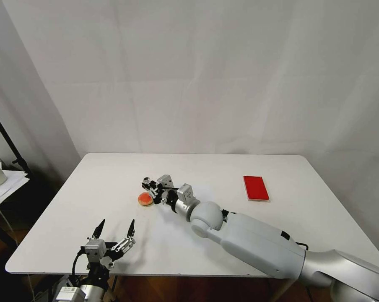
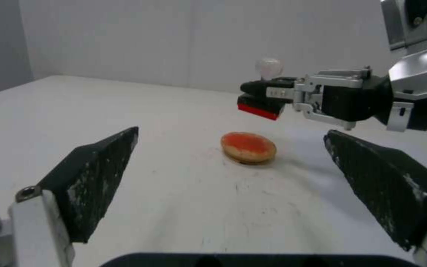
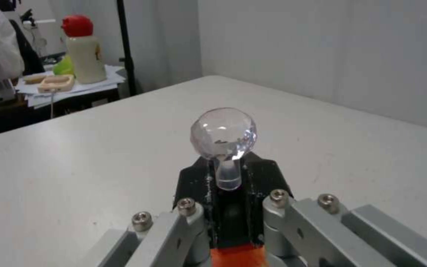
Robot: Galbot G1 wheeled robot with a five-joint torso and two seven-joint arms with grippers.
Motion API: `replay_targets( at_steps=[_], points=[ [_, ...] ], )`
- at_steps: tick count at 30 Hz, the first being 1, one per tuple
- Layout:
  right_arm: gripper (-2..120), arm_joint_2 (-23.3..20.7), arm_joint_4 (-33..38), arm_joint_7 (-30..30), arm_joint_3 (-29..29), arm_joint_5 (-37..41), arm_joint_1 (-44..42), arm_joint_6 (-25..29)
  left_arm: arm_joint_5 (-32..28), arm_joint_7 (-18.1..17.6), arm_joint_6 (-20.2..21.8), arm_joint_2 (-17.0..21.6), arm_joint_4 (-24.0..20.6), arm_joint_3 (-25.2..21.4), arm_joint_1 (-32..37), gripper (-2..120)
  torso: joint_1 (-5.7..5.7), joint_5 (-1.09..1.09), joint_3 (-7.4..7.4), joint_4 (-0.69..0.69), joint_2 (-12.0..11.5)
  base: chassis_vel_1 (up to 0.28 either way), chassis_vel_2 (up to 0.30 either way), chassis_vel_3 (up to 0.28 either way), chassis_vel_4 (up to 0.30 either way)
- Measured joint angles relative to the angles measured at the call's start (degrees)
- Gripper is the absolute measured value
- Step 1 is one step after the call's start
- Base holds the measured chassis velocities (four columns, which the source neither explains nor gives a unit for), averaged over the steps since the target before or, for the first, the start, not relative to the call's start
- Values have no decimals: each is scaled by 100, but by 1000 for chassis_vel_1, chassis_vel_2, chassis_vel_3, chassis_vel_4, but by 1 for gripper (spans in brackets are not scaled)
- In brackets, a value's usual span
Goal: Pick up the stamp from the ink pad and place it onto another ink pad.
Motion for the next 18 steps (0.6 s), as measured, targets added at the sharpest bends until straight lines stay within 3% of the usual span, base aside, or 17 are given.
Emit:
replay_targets(
  at_steps=[18],
  points=[
    [10, 151, -228, 5, -35, -64, -143, 51, 0, 0, 0, 0, 0, 0, 0, 100, -1, 2, -1, 0, 0, 0, 0, 0, 0]
  ],
)
